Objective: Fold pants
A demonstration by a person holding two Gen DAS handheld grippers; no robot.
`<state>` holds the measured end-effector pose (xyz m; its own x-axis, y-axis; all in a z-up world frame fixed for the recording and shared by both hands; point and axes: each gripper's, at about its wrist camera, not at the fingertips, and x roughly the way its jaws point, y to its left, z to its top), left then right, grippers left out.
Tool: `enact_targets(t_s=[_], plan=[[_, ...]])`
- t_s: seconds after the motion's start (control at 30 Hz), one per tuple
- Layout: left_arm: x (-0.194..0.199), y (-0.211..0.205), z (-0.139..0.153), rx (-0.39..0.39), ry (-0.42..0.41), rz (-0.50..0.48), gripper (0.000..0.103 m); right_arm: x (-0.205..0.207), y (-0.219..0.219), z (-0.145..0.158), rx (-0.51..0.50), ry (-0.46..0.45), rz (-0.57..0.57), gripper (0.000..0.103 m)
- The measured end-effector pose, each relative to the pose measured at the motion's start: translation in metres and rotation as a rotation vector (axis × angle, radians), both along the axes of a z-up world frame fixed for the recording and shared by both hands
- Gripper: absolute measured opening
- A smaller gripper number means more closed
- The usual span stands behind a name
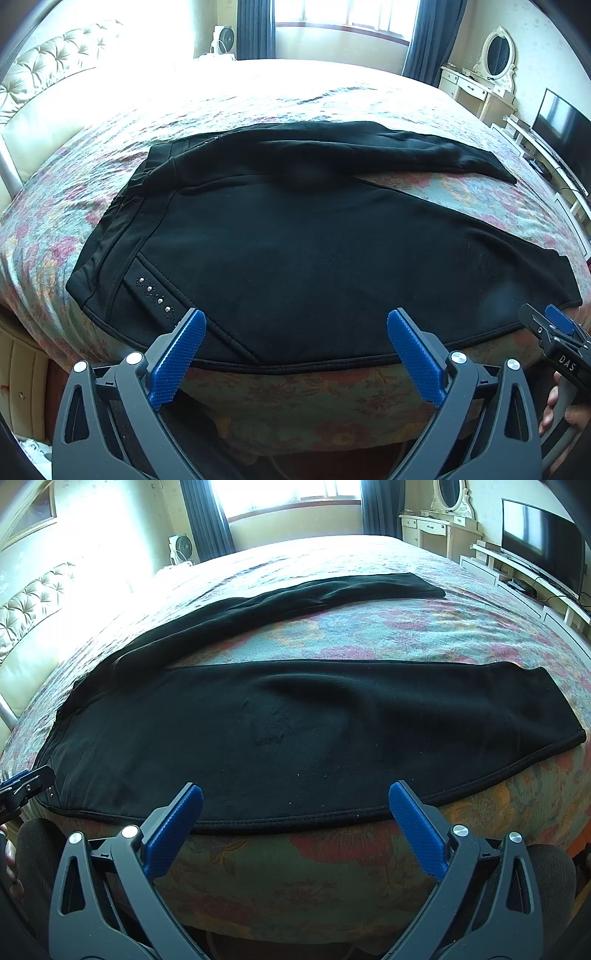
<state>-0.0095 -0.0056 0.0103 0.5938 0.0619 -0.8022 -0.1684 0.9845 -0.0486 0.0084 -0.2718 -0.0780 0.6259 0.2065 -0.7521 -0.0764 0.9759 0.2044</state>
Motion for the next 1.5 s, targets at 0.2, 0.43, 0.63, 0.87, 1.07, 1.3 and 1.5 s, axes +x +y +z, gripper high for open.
enact_targets(t_s=[0.2, 0.43, 0.63, 0.87, 1.07, 1.3, 1.5], plan=[[0.000, 0.000, 0.000, 0.003, 0.001, -0.002, 0.098, 0.000, 0.001, -0.001, -0.001, 0.002, 0.000, 0.101], [0.000, 0.001, 0.000, 0.002, 0.003, -0.002, 0.098, -0.001, 0.003, -0.002, -0.002, 0.007, 0.003, 0.101], [0.001, 0.001, 0.000, 0.008, 0.004, -0.001, 0.098, -0.001, 0.003, -0.003, 0.001, 0.011, 0.001, 0.101], [0.000, 0.001, -0.001, 0.012, 0.005, -0.003, 0.098, 0.000, 0.005, -0.005, 0.002, 0.018, 0.004, 0.101], [0.001, 0.002, -0.002, 0.009, 0.013, 0.002, 0.098, 0.001, 0.007, -0.008, 0.004, 0.027, 0.006, 0.101], [0.003, 0.003, -0.005, 0.009, 0.026, 0.003, 0.098, 0.004, 0.009, -0.011, 0.006, 0.038, 0.009, 0.101], [0.003, 0.004, -0.007, 0.012, 0.030, 0.008, 0.098, 0.006, 0.009, -0.011, 0.008, 0.040, 0.010, 0.101]])
